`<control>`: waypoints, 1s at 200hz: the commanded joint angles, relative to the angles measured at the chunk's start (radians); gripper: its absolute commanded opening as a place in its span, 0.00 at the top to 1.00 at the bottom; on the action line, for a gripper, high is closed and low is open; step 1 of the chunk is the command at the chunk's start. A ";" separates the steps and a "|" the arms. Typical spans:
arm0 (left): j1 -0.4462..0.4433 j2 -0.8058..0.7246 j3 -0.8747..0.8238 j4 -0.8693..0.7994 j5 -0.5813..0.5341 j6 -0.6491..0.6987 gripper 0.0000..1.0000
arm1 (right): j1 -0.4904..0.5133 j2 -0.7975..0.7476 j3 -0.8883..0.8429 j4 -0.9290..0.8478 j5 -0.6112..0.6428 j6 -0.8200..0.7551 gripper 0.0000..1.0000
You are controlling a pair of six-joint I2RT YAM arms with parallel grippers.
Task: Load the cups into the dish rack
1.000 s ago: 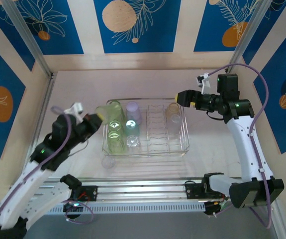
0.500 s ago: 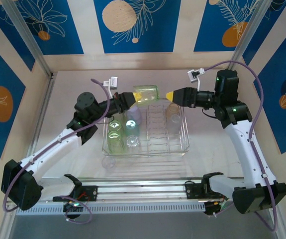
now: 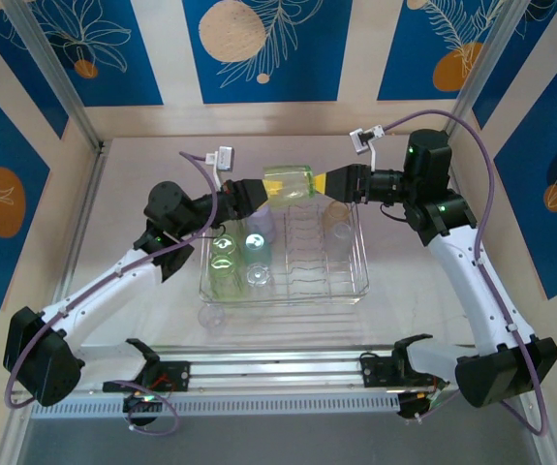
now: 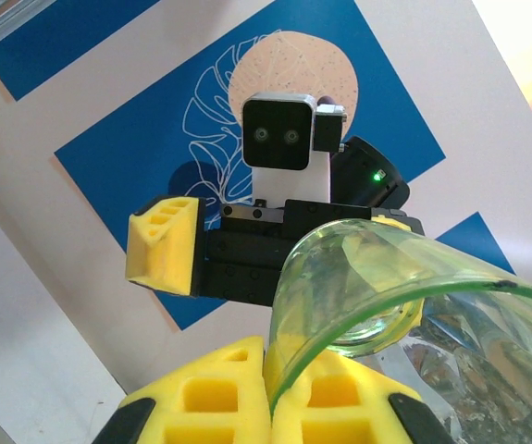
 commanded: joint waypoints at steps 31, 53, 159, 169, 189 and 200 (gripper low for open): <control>-0.014 0.018 -0.017 0.053 0.007 -0.008 1.00 | -0.074 -0.090 -0.078 0.104 0.005 0.102 0.01; -0.014 0.025 -0.020 0.062 0.008 -0.013 1.00 | -0.070 -0.091 -0.091 0.143 -0.026 0.135 0.01; -0.029 0.052 -0.012 0.063 0.015 -0.010 1.00 | 0.062 0.032 -0.015 0.089 -0.058 0.081 0.06; -0.030 0.053 -0.012 0.062 0.017 -0.009 1.00 | 0.063 0.036 -0.011 0.095 -0.065 0.079 0.08; -0.030 0.057 -0.014 0.062 0.017 -0.007 1.00 | 0.065 0.039 -0.007 0.096 -0.074 0.075 0.17; -0.030 0.059 -0.014 0.062 0.018 -0.007 1.00 | 0.065 0.039 -0.007 0.090 -0.075 0.071 0.21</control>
